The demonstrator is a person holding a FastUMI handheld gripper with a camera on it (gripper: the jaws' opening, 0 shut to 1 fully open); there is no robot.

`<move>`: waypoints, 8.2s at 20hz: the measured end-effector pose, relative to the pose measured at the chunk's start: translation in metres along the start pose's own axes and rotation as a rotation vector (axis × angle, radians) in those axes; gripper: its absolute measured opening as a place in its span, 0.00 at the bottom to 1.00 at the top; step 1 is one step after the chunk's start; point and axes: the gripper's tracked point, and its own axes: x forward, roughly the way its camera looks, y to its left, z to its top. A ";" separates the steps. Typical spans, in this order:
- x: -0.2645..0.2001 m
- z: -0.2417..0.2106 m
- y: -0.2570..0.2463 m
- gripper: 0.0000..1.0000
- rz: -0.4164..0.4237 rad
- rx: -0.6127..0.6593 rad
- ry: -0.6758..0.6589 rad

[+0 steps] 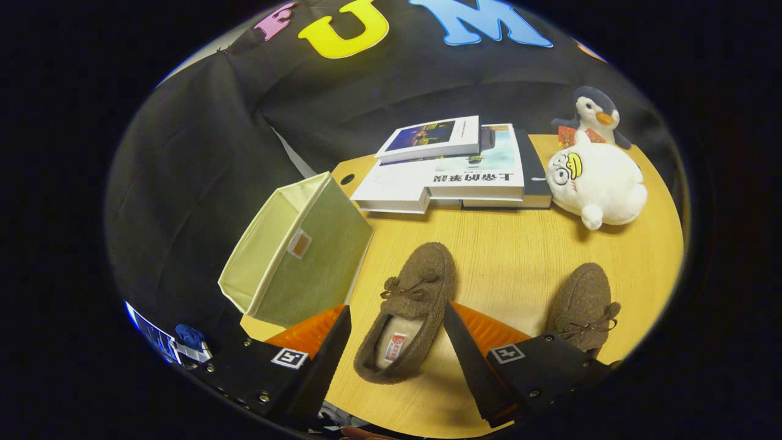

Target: Open the storage box then place both shoes into the box .Put the left shoe in first, then the right shoe, with the right side of both shoes facing outward in a uniform manner.

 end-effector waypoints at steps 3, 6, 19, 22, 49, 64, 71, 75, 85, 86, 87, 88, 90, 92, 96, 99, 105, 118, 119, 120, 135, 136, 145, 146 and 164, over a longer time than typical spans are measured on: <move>0.012 -0.011 -0.009 0.93 -0.023 -0.014 0.031; 0.031 -0.027 -0.021 0.93 -0.071 -0.002 0.083; 0.081 -0.034 -0.055 0.06 -0.263 0.046 0.137; 0.072 -0.029 -0.048 0.04 -0.264 0.105 0.142; 0.036 0.133 0.168 0.04 -0.035 -0.026 0.083; 0.130 0.100 0.214 0.04 -0.066 -0.094 0.254; 0.123 0.107 0.215 0.85 -0.018 -0.105 0.235; 0.105 0.124 0.208 0.85 -0.001 -0.091 0.205; 0.048 0.138 0.160 0.96 0.013 -0.062 0.162; 0.041 0.137 0.152 0.96 0.014 -0.064 0.159; 0.034 0.137 0.144 0.96 0.012 -0.069 0.156; 0.026 0.136 0.136 0.96 0.014 -0.073 0.148; 0.014 0.134 0.118 0.96 0.015 -0.077 0.133; 0.002 0.133 0.099 0.95 0.009 -0.065 0.123; -0.019 0.127 0.067 0.96 -0.002 -0.025 0.102; -0.033 0.127 0.037 0.96 -0.031 -0.015 0.082; -0.057 0.113 -0.019 0.96 -0.092 -0.012 0.061; -0.104 0.051 -0.122 0.96 -0.196 0.095 0.015; -0.106 0.044 -0.132 0.96 -0.212 0.099 0.020; -0.108 0.036 -0.140 0.96 -0.226 0.102 0.026; -0.097 -0.073 -0.209 0.96 -0.305 0.084 0.244; -0.092 -0.077 -0.216 0.96 -0.324 0.083 0.255; -0.059 -0.077 -0.230 0.51 -0.357 0.163 0.292; -0.058 -0.078 -0.234 0.26 -0.379 0.173 0.297; -0.062 0.022 -0.088 0.01 -0.210 0.107 0.273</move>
